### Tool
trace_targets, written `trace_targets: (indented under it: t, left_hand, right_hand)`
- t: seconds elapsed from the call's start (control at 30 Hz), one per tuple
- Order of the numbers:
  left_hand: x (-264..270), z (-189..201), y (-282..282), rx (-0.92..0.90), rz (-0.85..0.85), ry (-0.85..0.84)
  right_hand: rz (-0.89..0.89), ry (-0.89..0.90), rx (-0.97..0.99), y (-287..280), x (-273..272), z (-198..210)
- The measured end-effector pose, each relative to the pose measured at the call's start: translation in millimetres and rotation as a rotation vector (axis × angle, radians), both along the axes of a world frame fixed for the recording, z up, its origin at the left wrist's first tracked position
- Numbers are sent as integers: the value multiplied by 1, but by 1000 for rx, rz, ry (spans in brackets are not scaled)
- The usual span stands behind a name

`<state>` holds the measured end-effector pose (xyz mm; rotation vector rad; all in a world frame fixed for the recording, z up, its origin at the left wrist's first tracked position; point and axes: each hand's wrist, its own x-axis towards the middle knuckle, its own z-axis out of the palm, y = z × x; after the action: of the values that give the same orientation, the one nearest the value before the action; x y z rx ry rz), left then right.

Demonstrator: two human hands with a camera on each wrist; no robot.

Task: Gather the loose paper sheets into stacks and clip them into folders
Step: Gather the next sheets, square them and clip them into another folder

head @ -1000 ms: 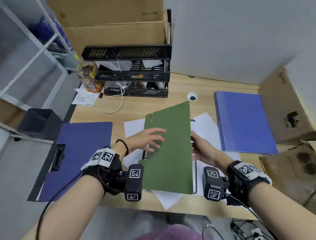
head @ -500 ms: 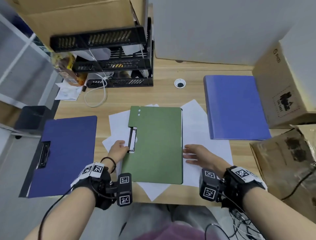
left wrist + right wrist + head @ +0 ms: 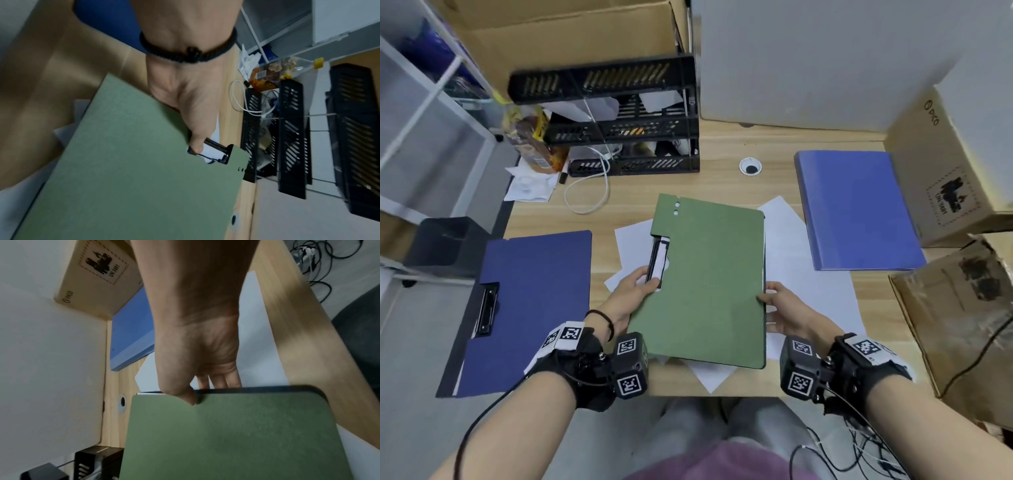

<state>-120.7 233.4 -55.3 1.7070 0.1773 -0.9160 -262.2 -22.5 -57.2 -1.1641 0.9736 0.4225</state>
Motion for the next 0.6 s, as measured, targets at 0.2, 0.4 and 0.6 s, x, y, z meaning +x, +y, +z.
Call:
trace_targets:
  t: [0.2, 0.4, 0.6]
  left_hand:
    - [36, 27, -35, -80, -2, -172]
    - [42, 38, -114, -144, 63, -189]
    - [21, 28, -184, -211, 39, -187]
  right_hand:
    - [-133, -167, -4, -11, 7, 30]
    - [-487, -312, 161, -42, -17, 53]
    - [-675, -349, 200, -76, -23, 43]
